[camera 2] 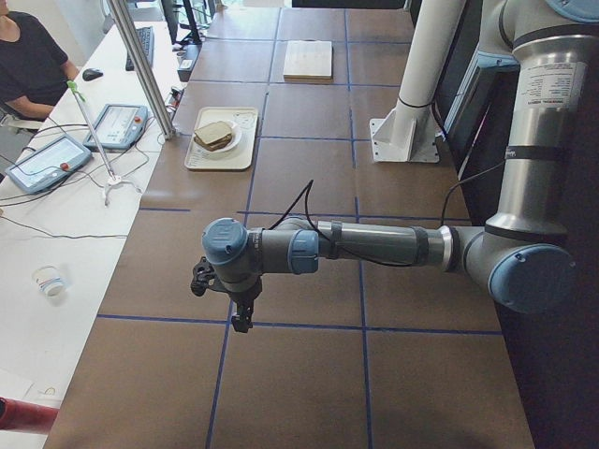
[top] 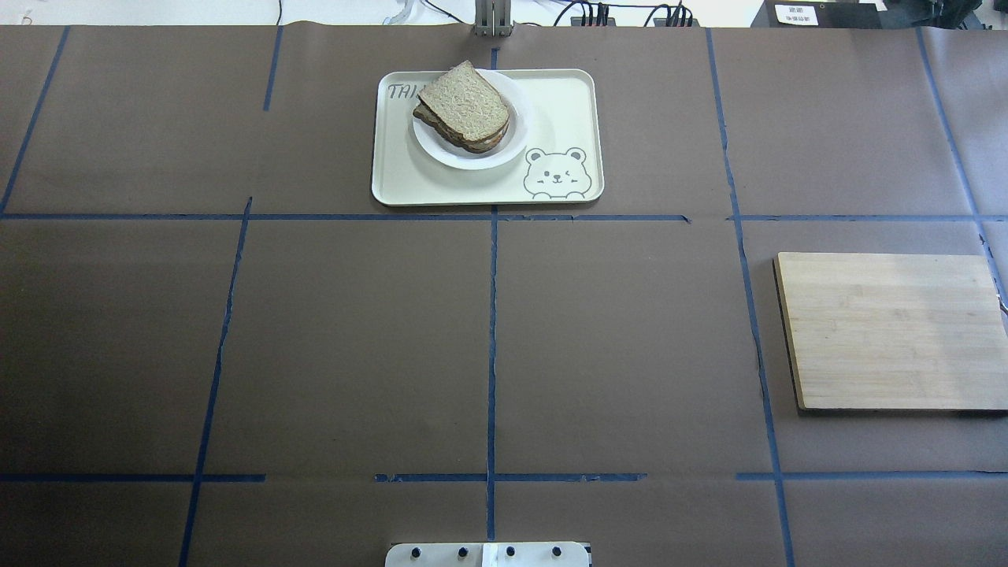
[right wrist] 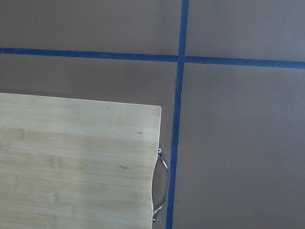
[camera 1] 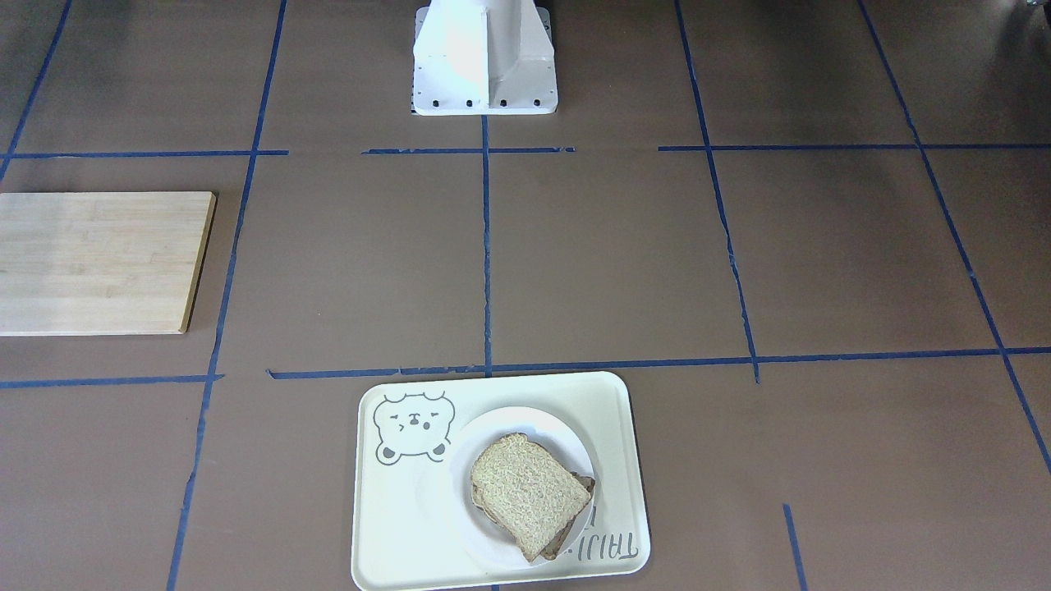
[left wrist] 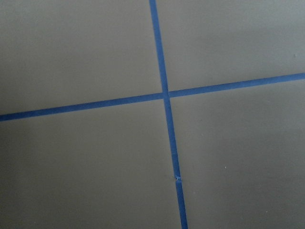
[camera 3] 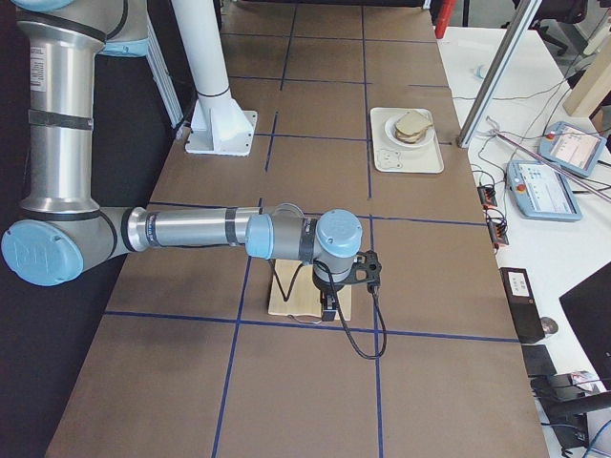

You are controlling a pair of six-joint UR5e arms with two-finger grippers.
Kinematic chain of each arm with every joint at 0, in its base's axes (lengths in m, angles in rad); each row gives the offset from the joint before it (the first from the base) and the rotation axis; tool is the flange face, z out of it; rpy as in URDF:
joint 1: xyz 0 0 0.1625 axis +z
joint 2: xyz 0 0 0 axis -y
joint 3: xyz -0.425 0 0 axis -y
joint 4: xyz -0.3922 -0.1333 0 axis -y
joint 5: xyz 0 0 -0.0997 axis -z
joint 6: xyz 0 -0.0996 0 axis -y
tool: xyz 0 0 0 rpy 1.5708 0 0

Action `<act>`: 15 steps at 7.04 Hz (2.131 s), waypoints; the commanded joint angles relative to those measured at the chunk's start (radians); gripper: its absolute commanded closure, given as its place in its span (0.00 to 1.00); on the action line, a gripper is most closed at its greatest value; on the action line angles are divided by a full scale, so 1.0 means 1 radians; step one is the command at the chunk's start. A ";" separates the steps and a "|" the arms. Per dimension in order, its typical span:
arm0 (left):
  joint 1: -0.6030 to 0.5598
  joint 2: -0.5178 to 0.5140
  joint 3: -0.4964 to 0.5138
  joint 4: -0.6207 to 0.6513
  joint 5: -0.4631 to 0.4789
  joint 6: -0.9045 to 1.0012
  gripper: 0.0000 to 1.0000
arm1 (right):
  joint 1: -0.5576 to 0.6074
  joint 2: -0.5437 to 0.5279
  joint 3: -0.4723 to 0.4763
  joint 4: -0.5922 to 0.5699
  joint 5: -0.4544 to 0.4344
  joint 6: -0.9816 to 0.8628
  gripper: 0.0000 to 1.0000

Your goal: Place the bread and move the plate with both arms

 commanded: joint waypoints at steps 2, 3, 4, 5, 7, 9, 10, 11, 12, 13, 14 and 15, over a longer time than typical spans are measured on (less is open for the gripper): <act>-0.010 0.022 -0.001 0.002 -0.001 0.000 0.00 | 0.000 -0.011 -0.013 0.000 -0.001 -0.001 0.00; -0.010 0.031 -0.001 0.002 0.001 0.000 0.00 | 0.009 -0.012 -0.014 0.000 -0.001 -0.001 0.00; -0.010 0.052 -0.002 0.001 -0.001 0.001 0.00 | 0.017 -0.011 -0.030 0.000 -0.001 -0.004 0.00; -0.010 0.057 -0.002 0.001 -0.002 0.001 0.00 | 0.020 -0.012 -0.034 0.000 -0.001 -0.004 0.00; -0.010 0.057 -0.002 0.002 -0.001 0.001 0.00 | 0.038 -0.017 -0.042 0.000 -0.001 -0.005 0.00; -0.008 0.054 -0.002 0.002 -0.001 0.000 0.00 | 0.043 -0.022 -0.047 0.000 -0.001 -0.007 0.00; -0.010 0.054 -0.002 0.002 -0.001 0.001 0.00 | 0.044 -0.022 -0.045 0.001 -0.001 -0.007 0.00; -0.008 0.052 -0.002 0.002 -0.001 0.000 0.00 | 0.048 -0.022 -0.047 0.001 -0.001 -0.007 0.00; -0.010 0.052 -0.002 0.001 -0.001 0.001 0.00 | 0.051 -0.022 -0.045 0.001 -0.002 -0.007 0.00; -0.010 0.052 -0.002 0.001 -0.001 0.000 0.00 | 0.052 -0.019 -0.047 0.001 -0.004 -0.005 0.00; -0.010 0.052 -0.002 0.001 -0.001 0.001 0.00 | 0.052 -0.019 -0.045 0.001 -0.004 -0.005 0.00; -0.010 0.051 -0.002 0.001 -0.001 0.000 0.00 | 0.052 -0.017 -0.045 0.001 -0.004 -0.004 0.00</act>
